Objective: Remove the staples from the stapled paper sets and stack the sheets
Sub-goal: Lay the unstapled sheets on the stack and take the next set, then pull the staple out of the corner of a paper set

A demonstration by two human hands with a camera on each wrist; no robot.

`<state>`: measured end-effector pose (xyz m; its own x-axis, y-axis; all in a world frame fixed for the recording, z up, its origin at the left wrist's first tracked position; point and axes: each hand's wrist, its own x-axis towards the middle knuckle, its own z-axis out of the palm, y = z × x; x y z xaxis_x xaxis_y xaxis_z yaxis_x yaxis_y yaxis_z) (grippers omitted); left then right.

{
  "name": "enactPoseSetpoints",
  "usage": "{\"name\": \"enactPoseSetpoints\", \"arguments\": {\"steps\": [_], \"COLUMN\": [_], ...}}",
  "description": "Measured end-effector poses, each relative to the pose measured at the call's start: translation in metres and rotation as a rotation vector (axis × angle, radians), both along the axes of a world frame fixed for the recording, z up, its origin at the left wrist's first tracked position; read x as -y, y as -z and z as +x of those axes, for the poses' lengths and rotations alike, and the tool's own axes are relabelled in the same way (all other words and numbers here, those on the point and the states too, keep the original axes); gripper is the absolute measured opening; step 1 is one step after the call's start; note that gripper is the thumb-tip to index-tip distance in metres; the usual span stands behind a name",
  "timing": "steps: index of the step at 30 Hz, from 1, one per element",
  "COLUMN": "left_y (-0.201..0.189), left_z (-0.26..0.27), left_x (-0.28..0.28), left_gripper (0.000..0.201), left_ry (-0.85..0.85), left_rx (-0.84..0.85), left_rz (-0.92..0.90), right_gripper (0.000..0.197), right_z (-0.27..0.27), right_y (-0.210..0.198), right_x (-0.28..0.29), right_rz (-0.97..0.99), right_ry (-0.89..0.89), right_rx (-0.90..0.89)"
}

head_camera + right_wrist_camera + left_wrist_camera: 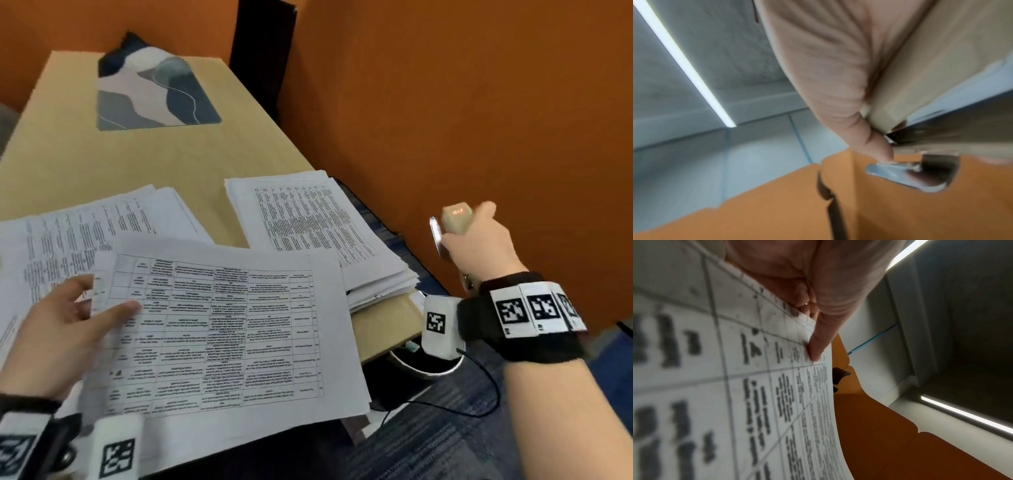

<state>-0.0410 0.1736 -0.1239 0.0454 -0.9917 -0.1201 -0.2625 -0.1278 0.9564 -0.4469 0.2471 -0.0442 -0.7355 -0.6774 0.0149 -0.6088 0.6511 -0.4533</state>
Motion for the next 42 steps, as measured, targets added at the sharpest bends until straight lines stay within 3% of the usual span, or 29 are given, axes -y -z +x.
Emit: {"name": "enactPoseSetpoints", "arguments": {"steps": [5,9,12,15,18,20,25,30,33,38,42], "left_y": [-0.01,-0.01,-0.009,-0.01,-0.012,-0.012,-0.014,-0.017,-0.015,-0.011,-0.012], "left_z": [-0.002,-0.001,-0.001,-0.002,-0.003,-0.003,-0.009,-0.009,-0.008,-0.011,-0.013], "left_x": [-0.01,-0.014,-0.015,-0.018,-0.019,-0.019,-0.022,-0.027,-0.026,-0.023,-0.021], "left_gripper": [0.045,0.034,0.033,0.034,0.039,0.047,0.062,0.073,0.062,0.034,0.022], "left_ry": [0.006,0.033,0.04,0.045,0.048,0.037,0.045,0.043,0.042,0.022,0.035], "left_rx": [0.004,0.04,0.052,0.036,0.033,0.01,0.012,0.024,0.065,0.066,0.008], "left_rz": [0.01,-0.034,-0.036,-0.048,-0.07,-0.084,-0.134,-0.231,-0.271,-0.22,-0.213], "right_gripper": [0.035,0.04,0.037,0.047,0.044,0.048,0.049,0.014,0.003,0.031,0.032], "right_z": [0.073,0.114,0.13,0.137,0.148,0.165,0.217,0.231,0.231,0.224,0.226], "right_y": [-0.022,-0.004,0.014,0.025,0.02,0.009,-0.007,0.002,0.006,0.012,0.012], "right_x": [0.078,0.134,0.157,0.164,0.165,0.162,0.122,0.102,0.097,0.097,0.1], "right_rz": [0.017,0.237,0.373,0.545,0.578,0.487,0.217,-0.188,-0.294,-0.286,-0.247], "right_ry": [-0.542,-0.805,-0.931,-0.972,-0.98,-1.026,-1.33,-1.198,-1.159,-1.136,-1.146], "right_rx": [-0.245,-0.387,-0.447,-0.463,-0.501,-0.423,-0.079,-0.043,0.088,0.411,0.543]}}
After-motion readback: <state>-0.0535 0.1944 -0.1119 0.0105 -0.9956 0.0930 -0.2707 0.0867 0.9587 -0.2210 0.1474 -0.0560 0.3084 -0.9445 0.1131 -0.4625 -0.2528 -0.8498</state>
